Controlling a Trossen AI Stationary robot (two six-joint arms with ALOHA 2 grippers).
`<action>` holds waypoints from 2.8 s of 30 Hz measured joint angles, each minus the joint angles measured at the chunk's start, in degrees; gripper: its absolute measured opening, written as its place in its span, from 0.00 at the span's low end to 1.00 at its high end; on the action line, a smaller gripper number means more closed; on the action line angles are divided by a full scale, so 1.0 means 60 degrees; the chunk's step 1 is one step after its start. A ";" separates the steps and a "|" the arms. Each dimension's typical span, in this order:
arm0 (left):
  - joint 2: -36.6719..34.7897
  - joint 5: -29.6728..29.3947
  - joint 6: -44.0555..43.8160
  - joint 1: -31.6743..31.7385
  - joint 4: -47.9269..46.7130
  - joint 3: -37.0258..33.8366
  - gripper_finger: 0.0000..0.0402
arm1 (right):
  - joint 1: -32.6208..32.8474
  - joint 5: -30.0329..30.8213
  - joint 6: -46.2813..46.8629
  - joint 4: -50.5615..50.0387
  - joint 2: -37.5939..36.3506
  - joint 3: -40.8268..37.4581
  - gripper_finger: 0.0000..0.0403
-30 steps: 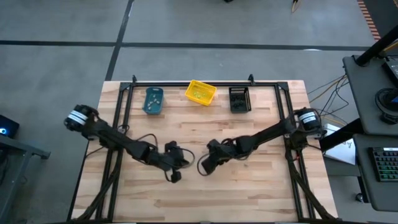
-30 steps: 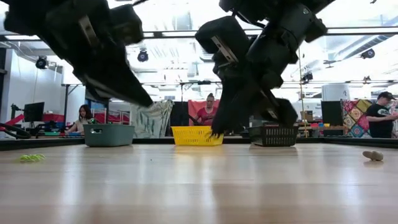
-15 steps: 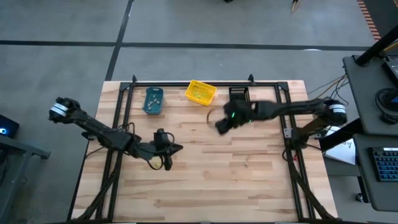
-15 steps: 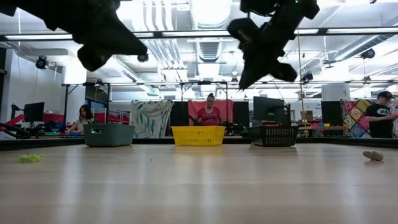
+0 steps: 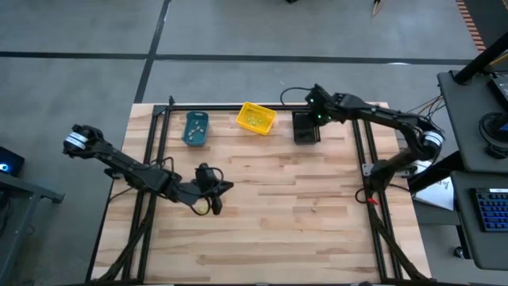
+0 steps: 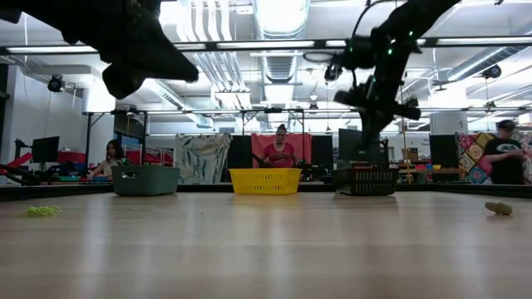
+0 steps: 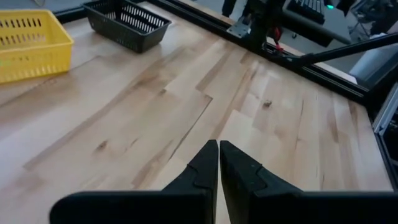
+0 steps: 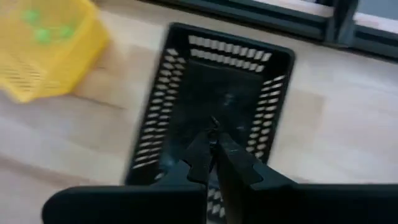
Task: Sort Halloween decoration
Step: Put the black spider toy into the black bin, then put the green spider toy into the yellow bin
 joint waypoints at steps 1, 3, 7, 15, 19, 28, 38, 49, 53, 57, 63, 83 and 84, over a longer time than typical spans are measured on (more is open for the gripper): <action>0.0029 0.0000 -0.0090 0.0000 0.0000 0.0002 0.00 | -0.0126 0.0007 -0.0190 -0.0012 0.0157 0.0028 0.03; 0.0095 -0.0001 -0.0287 0.0004 0.0004 0.0002 0.00 | -0.0288 -0.0008 -0.0458 0.0043 0.0448 0.0068 0.04; 0.0194 -0.0004 -0.0591 0.0004 0.0004 0.0002 0.00 | -0.0388 -0.0044 -0.1031 0.0069 0.0950 0.0064 0.05; 0.0202 0.0007 -0.1332 0.0004 0.0004 0.0002 0.00 | -0.0393 -0.0594 -0.1406 0.0536 0.1400 0.0064 0.05; 0.0202 0.0011 -0.1559 0.0004 0.0005 0.0002 0.00 | -0.0393 -0.0772 -0.1871 0.0538 0.1406 0.0064 0.05; 0.0194 0.0023 -0.1560 0.0004 -0.0435 0.0339 0.00 | -0.0431 -0.1025 -0.1369 0.0534 0.1406 0.0064 0.14; 0.0192 0.0258 -0.2065 0.0004 -0.1687 0.0834 0.00 | -0.0428 -0.1246 -0.1118 0.0564 0.1244 0.0064 0.37; 0.0192 0.4457 -0.6746 -0.0040 -0.8077 0.1610 0.00 | 0.0292 -0.2014 -0.0835 0.0591 0.0137 0.0064 0.37; 0.0219 0.5749 -0.8073 -0.0140 -0.8146 0.1362 0.00 | 0.0764 -0.2011 -0.0631 0.0697 -0.0251 0.0064 0.35; 0.0468 0.5829 -0.8648 -0.0197 -0.8105 0.1339 0.00 | 0.1213 -0.1809 -0.0468 0.0712 -0.0479 0.0064 0.34; 0.1100 0.5797 -0.7675 -0.0236 -0.8003 0.1500 0.06 | 0.1792 -0.1512 -0.0105 0.0712 -0.0656 0.0061 0.33; 0.1762 0.3374 -0.0761 -0.2397 -0.6184 0.0586 0.34 | 0.4033 -0.1508 0.0965 0.0679 -0.0918 0.0061 0.34; 0.1762 0.3230 -0.0846 -0.2394 -0.6086 0.0496 0.34 | 0.4166 -0.1505 0.1030 0.0679 -0.0918 0.0061 0.34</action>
